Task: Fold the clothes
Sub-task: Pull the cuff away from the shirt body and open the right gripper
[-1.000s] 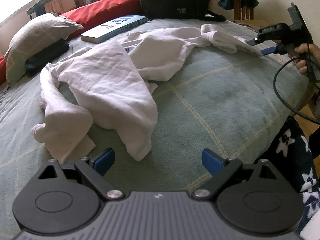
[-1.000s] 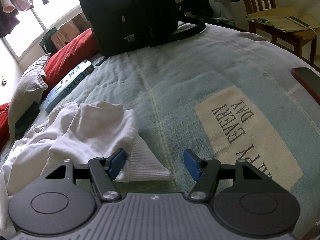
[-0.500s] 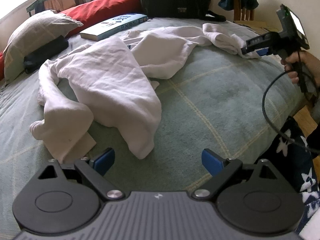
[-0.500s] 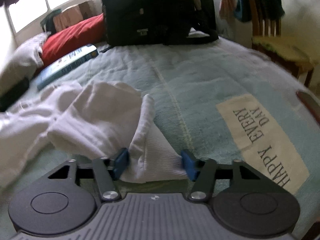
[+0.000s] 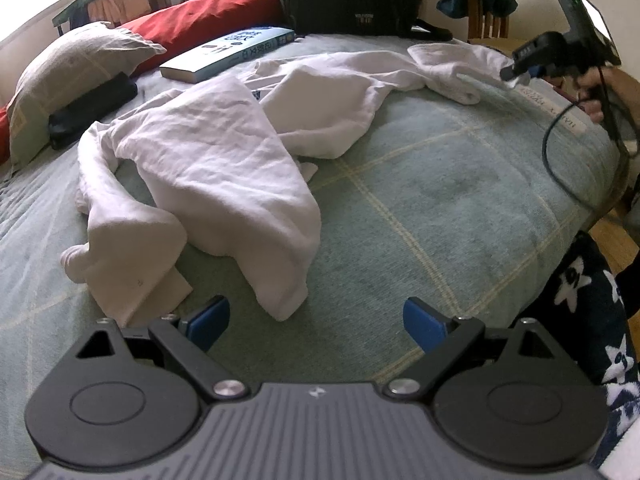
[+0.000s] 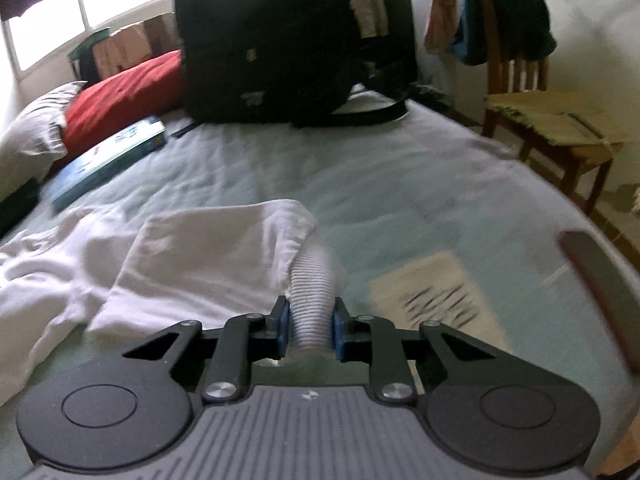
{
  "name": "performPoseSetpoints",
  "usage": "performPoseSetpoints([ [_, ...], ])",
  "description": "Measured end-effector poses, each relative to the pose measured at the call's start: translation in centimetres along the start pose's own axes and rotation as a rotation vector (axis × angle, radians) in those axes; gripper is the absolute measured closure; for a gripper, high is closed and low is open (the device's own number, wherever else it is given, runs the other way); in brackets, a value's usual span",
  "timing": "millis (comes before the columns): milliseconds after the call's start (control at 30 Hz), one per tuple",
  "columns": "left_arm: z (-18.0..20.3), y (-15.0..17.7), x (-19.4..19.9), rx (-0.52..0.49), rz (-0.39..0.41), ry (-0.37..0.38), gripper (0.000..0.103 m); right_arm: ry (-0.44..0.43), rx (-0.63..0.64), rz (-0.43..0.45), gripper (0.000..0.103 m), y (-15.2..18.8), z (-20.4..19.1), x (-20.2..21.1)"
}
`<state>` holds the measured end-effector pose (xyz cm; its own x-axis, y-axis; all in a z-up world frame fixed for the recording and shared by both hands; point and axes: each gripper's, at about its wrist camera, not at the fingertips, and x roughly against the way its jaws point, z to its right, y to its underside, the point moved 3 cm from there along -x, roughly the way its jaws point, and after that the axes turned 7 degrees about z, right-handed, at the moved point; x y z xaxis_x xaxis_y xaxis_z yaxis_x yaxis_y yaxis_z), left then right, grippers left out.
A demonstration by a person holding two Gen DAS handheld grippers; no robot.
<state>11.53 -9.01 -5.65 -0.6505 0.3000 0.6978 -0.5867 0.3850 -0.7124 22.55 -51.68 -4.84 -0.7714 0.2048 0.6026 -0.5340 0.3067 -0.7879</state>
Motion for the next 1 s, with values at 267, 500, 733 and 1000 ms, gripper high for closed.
performPoseSetpoints([
  [267, 0.4, -0.3, -0.2, -0.015, -0.011, -0.013, 0.009, 0.141, -0.008, 0.013, 0.08, -3.8, 4.5, -2.9],
  [500, 0.5, -0.6, -0.3, -0.014, -0.019, -0.027, 0.009, 0.251, -0.007, 0.023, 0.082, -6.5, 8.1, -4.5],
  [733, 0.7, -0.7, -0.4, -0.014, -0.024, -0.031, 0.009, 0.276, -0.066, -0.037, 0.079, -5.6, 10.1, -6.1],
  [1000, 0.4, -0.4, 0.7, -0.028, -0.013, -0.032, 0.009, 0.25, -0.101, -0.043, 0.046, -4.3, 9.4, -4.3],
])
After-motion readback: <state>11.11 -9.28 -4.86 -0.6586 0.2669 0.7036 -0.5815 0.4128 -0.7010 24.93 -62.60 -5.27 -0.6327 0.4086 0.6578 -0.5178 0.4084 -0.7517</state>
